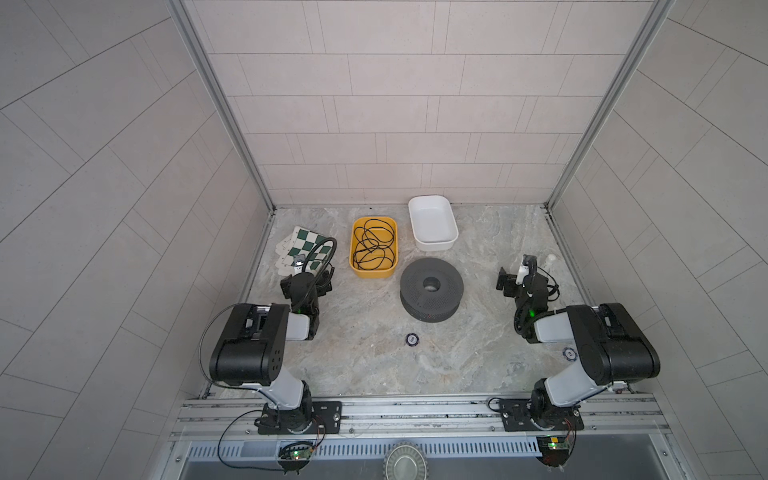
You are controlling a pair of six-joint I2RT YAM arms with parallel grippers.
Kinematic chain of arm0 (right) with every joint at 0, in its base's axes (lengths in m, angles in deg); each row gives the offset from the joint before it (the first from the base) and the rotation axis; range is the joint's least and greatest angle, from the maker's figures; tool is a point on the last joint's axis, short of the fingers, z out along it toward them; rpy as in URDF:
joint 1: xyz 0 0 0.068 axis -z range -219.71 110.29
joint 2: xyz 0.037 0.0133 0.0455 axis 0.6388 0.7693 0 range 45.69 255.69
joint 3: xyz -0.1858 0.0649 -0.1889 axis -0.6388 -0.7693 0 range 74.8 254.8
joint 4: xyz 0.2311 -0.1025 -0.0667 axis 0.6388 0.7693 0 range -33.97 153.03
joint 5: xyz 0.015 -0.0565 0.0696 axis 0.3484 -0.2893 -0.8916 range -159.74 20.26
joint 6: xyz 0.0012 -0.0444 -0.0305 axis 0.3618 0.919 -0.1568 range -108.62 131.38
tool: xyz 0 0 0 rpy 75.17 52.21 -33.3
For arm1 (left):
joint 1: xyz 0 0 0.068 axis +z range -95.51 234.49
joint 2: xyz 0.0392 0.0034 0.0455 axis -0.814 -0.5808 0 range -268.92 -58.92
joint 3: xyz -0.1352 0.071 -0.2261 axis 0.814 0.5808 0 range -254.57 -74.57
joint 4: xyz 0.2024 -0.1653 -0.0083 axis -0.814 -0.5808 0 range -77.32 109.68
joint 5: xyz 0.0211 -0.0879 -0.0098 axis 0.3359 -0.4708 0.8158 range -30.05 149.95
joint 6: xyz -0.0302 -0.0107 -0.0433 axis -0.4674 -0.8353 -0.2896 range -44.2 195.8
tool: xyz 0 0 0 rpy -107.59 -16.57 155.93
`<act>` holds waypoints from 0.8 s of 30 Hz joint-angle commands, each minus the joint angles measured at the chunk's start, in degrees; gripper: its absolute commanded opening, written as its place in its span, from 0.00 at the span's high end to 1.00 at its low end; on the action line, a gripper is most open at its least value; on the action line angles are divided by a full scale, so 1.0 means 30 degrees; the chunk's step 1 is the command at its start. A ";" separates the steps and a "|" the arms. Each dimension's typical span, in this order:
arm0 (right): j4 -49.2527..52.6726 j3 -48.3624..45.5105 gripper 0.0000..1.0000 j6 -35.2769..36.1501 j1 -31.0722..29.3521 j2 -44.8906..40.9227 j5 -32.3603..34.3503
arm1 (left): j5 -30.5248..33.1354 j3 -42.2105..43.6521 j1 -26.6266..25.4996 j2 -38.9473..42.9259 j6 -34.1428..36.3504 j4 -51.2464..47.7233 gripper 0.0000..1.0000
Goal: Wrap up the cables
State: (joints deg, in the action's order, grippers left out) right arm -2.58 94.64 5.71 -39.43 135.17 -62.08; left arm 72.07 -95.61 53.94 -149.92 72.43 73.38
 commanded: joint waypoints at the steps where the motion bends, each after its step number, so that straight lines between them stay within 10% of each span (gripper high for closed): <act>1: 0.0031 -0.0351 0.00 0.0706 -0.0109 0.0186 -0.0176 | -0.0310 0.0114 -0.0120 0.0093 0.0242 0.0900 0.00; 24: 0.0708 0.0184 0.01 0.1901 -0.0895 0.0345 -0.0838 | -0.0371 -0.0224 -0.0202 0.0143 0.0306 0.0194 0.00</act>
State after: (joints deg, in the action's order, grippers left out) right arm -0.70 94.66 10.10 -42.06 135.73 -64.77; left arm 71.51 -95.61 53.69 -149.92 72.86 72.98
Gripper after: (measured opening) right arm 0.994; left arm 0.996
